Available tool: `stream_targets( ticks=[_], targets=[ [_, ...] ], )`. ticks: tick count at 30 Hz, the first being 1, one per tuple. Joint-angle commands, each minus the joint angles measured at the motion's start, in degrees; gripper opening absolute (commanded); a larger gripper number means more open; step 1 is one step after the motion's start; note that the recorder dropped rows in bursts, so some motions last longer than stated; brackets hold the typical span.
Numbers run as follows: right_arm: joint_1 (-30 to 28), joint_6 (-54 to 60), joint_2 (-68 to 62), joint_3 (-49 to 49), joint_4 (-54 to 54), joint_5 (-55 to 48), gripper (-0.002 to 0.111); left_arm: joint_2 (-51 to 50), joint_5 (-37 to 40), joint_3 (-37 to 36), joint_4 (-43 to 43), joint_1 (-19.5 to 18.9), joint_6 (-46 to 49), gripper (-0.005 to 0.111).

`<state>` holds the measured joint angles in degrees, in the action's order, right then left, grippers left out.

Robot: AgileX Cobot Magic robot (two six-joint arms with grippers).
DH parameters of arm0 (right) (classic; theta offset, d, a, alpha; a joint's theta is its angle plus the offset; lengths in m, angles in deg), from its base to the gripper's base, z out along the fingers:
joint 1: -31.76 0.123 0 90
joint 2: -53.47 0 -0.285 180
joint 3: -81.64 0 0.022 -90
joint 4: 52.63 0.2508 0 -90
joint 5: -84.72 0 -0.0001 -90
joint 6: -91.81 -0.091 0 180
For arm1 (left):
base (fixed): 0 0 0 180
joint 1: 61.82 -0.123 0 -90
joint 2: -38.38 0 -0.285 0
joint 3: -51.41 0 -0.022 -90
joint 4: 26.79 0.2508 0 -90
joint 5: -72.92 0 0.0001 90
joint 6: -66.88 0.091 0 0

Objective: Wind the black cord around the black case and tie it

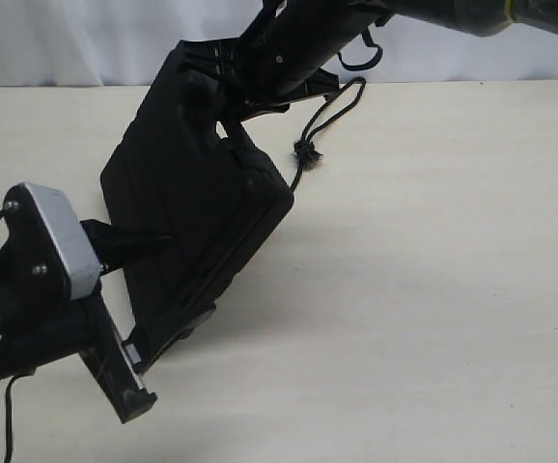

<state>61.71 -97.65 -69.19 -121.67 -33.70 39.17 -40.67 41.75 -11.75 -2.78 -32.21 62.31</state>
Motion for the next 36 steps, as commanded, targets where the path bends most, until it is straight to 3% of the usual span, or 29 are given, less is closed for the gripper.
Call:
stream_targets(
  ticks=[1,4,9,17,27,32,36],
  targets=[
    [0.2,-0.4,1.1,-0.4,1.7,2.2,0.004,0.3,11.1,5.4,-8.6,5.9,2.9,0.068],
    [0.2,-0.4,1.1,-0.4,1.7,2.0,0.004,-0.1,15.2,7.9,-14.3,8.8,7.1,0.068],
    [0.2,-0.3,1.1,-0.4,1.7,2.0,0.004,-4.7,15.7,8.7,-26.9,9.1,18.8,0.068],
    [0.2,0.1,1.1,-0.4,-0.1,1.8,0.004,-10.5,17.2,10.9,-26.3,9.1,18.5,0.056],
    [0.2,0.2,1.1,-0.4,-0.3,1.1,0.004,-10.4,14.4,11.3,-26.3,9.1,20.9,0.056],
    [0.2,0.2,1.1,-0.4,-0.3,-0.6,0.004,-10.4,15.0,11.3,-26.7,9.1,17.6,0.056],
    [0.2,0.2,1.4,-0.4,-0.3,-1.4,0.004,-9.0,17.3,11.3,-26.2,9.1,20.4,0.057]
  ],
)
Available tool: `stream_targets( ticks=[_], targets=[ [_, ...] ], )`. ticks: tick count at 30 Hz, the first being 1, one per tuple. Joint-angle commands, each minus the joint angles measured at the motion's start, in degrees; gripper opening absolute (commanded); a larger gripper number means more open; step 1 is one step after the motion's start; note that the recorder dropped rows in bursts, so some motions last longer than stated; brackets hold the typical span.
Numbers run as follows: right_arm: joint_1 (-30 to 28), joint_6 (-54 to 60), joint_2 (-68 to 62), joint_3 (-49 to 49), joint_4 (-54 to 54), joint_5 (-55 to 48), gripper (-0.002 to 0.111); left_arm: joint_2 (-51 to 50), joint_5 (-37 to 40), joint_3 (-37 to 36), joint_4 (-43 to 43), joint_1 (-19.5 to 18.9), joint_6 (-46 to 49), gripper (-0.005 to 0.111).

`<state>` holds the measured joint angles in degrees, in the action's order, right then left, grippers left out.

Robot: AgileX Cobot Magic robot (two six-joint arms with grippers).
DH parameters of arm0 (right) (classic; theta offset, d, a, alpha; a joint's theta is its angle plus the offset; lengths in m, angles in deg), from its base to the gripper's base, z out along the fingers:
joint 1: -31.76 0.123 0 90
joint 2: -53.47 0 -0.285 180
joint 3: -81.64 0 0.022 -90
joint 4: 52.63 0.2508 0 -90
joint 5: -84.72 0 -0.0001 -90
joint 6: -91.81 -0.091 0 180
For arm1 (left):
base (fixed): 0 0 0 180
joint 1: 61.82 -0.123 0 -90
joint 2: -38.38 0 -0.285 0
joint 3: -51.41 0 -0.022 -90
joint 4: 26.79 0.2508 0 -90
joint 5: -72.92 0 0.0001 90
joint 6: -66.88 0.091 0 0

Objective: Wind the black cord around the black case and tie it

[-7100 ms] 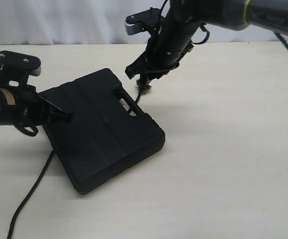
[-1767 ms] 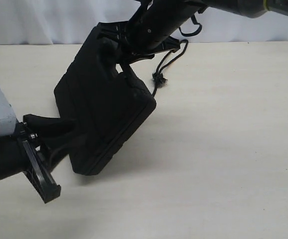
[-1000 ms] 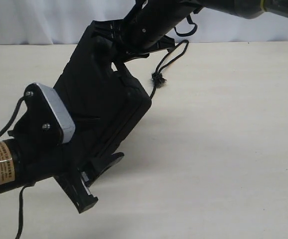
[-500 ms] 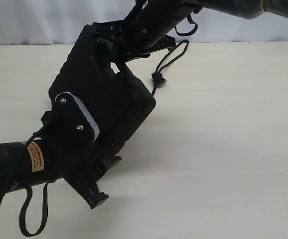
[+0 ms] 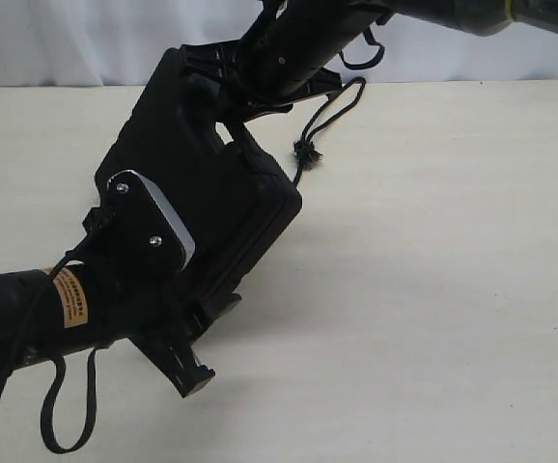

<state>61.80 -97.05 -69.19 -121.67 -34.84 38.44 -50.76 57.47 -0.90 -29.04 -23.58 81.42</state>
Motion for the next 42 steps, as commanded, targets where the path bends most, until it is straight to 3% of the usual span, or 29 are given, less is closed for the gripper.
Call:
stream_targets(
  ticks=[1,4,9,13,16,20,22,24,27,29,31,33,36,39,41,42],
  targets=[
    [0.1,-0.4,1.5,-0.4,0.9,-0.9,0.004,2.5,2.0,0.5,-0.1,0.4,1.8,0.057],
    [0.1,-0.4,1.6,-0.4,0.9,-1.0,0.004,7.6,4.5,0.8,-0.4,0.4,1.7,0.057],
    [0.1,-0.4,1.6,-0.4,0.9,-0.8,0.004,15.8,15.1,5.2,-1.8,1.6,1.0,0.056],
    [0.1,-0.2,1.6,-0.4,0.9,-0.8,0.004,16.7,22.2,9.3,-1.3,8.5,1.0,0.056],
    [0.1,0.2,1.6,-0.4,0.9,-0.9,0.004,15.2,23.2,9.7,0.8,13.0,1.0,0.05],
    [0.1,0.6,1.6,-0.4,0.9,-1.0,0.004,12.6,26.2,9.7,4.3,14.5,-1.3,0.044],
    [0.1,0.6,1.6,-0.4,0.9,-1.3,0.004,11.3,27.0,9.7,9.1,14.5,-6.9,0.044],
    [0.1,0.7,1.6,-0.4,0.9,-1.7,0.004,9.9,28.0,9.7,17.1,14.5,-16.2,0.044],
    [0.1,1.1,1.6,-0.4,0.9,-2.2,0.004,6.5,34.1,9.7,39.0,14.5,-39.9,0.044],
    [0.1,1.1,1.6,-0.4,0.9,-2.2,0.004,4.2,44.0,9.7,59.0,14.5,-64.0,0.044],
    [0.1,1.1,1.6,-0.4,0.9,-2.2,0.004,2.9,56.7,9.7,71.4,15.1,-81.2,0.044],
    [0.1,1.5,1.6,-0.4,0.9,-2.2,0.004,3.0,59.5,9.6,77.4,16.3,-88.6,0.044],
    [0.1,1.7,1.6,-0.4,0.9,-2.2,0.004,3.8,54.2,9.6,85.4,19.6,-94.3,0.044],
    [0.1,2.1,1.6,-0.4,0.9,-2.4,0.004,3.6,63.4,4.5,100.3,25.0,-116.9,0.044],
    [0.1,2.4,1.6,-0.4,0.6,-2.4,0.004,3.0,67.7,-0.5,102.2,27.7,-134.1,0.044],
    [0.1,2.5,1.6,-0.4,0.6,-2.3,0.004,2.9,68.2,-1.3,102.2,28.0,-134.5,0.044]
  ],
)
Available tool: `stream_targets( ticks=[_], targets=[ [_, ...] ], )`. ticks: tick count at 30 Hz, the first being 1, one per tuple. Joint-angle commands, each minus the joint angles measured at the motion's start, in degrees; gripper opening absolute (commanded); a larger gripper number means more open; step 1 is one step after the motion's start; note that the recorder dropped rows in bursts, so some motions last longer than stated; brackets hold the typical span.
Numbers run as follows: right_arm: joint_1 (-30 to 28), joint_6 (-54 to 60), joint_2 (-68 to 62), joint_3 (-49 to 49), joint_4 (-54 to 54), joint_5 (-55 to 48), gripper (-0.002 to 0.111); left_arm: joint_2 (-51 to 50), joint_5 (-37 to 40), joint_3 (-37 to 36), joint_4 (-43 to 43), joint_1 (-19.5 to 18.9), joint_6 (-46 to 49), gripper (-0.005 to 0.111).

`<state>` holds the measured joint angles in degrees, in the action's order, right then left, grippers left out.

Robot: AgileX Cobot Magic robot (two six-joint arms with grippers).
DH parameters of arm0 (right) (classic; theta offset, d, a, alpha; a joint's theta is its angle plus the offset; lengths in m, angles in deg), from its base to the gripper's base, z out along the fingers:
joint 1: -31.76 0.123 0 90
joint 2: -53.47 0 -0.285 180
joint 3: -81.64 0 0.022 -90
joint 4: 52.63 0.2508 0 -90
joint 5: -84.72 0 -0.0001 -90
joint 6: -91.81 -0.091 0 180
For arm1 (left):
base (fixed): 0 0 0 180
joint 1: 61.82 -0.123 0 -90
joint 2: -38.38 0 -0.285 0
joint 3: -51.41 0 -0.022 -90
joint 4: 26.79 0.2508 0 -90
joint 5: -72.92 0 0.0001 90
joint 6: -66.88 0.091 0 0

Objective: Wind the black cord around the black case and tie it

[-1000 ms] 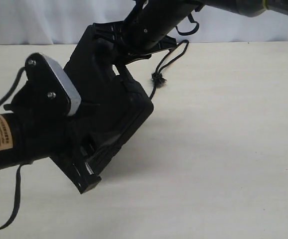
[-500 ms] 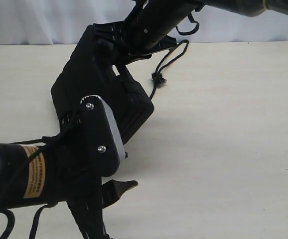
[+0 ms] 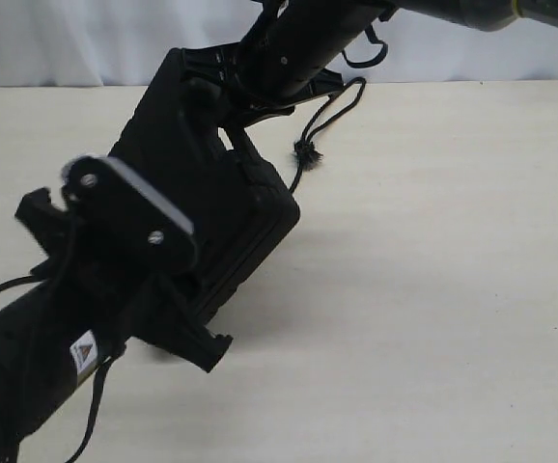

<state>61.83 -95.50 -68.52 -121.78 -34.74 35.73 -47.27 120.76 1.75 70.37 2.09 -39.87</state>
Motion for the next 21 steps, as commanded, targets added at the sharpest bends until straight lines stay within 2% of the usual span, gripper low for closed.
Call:
stream_targets(
  ticks=[1,4,11,18,21],
  targets=[
    [0.1,0.9,1.0,-0.3,0.5,0.7,0.004,-1.5,4.4,-4.6,2.8,2.5,-13.2,0.044],
    [0.1,0.9,1.0,-0.3,0.7,0.9,0.004,-3.4,-0.3,-3.9,2.8,2.5,-13.2,0.044],
    [0.1,0.9,1.0,-0.3,1.8,0.3,0.004,-8.8,-0.9,-2.7,2.8,2.5,-13.2,0.047],
    [0.1,0.9,1.0,-0.3,4.4,0.4,0.004,-12.3,0.0,-2.7,2.8,2.5,-13.2,0.087],
    [0.1,0.9,1.0,-0.3,4.7,0.4,0.004,-13.6,3.0,-2.4,2.8,2.5,-13.2,0.094]
  ],
)
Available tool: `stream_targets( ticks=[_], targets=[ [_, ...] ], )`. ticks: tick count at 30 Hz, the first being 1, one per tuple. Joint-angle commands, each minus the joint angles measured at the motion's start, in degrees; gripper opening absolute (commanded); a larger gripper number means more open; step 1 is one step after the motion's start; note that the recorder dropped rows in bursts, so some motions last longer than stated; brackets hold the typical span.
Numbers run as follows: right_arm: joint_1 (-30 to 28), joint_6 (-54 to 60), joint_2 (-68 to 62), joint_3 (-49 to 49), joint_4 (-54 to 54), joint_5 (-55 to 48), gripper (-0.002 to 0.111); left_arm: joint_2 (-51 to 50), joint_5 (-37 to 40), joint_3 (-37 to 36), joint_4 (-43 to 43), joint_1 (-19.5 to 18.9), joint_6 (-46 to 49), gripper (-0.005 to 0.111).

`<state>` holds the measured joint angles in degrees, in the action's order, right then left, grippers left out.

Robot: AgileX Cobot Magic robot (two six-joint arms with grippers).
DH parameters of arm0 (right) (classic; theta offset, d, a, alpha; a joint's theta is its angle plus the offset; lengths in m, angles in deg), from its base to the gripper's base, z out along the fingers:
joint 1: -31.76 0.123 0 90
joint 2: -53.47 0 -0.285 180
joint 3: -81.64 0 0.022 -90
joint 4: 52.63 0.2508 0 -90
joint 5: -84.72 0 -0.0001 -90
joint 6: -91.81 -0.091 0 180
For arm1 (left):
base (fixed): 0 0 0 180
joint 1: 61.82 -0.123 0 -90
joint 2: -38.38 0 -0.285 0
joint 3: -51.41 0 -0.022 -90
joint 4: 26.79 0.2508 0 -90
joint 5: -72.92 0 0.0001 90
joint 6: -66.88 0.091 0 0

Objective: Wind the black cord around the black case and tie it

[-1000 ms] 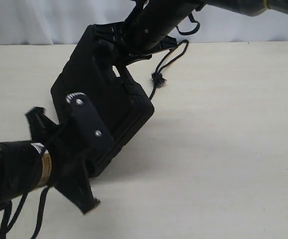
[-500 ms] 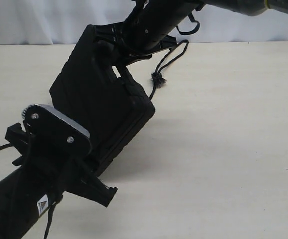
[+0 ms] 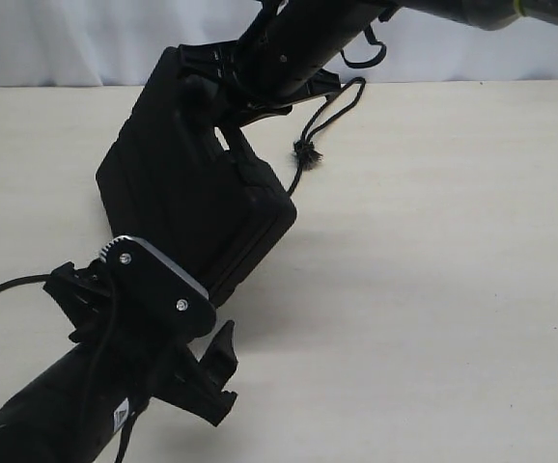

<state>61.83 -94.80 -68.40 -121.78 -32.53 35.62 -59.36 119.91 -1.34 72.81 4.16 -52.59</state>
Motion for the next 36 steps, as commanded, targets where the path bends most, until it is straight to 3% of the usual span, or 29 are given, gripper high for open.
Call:
stream_targets(
  ticks=[1,7,26,29,30,31,32,34,35,36],
  targets=[
    [0.1,0.2,0.8,-0.3,2.8,0.5,0.004,-2.1,4.2,1.3,0.3,0.1,-0.5,0.094],
    [0.1,0.2,0.8,-0.3,3.6,0.0,0.004,-5.5,3.6,6.2,0.3,-2.0,-0.5,0.095],
    [0.1,-3.3,0.8,-0.3,6.4,-0.4,0.004,-10.7,6.6,10.6,0.3,-12.5,-0.5,0.094],
    [0.1,-3.3,0.8,-0.3,6.6,-0.6,0.004,-10.7,-0.5,10.6,0.3,-14.8,-0.5,0.093],
    [0.1,-3.3,0.8,-0.3,6.6,-0.6,0.005,-10.7,-1.5,10.6,0.3,-15.1,-0.5,0.088],
    [0.1,-3.3,0.8,-0.3,6.6,-0.7,0.005,-10.7,-1.8,10.6,0.3,-15.4,-0.5,0.076],
    [0.1,-3.3,0.8,-0.3,6.6,-1.3,0.012,-10.7,-1.6,10.6,0.3,-15.4,-0.5,0.053],
    [0.1,-3.3,0.8,-0.3,5.7,-2.2,0.035,-10.7,-1.6,10.6,0.3,-15.4,-0.5,0.007],
    [0.1,-3.3,0.8,-0.3,5.7,-3.1,0.046,-10.7,-1.8,10.6,0.3,-15.4,-0.5,0.0],
    [0.0,-3.1,1.0,-0.3,4.9,-4.6,0.057,-10.7,-2.6,10.6,0.3,-15.4,-0.5,0.0]
  ],
)
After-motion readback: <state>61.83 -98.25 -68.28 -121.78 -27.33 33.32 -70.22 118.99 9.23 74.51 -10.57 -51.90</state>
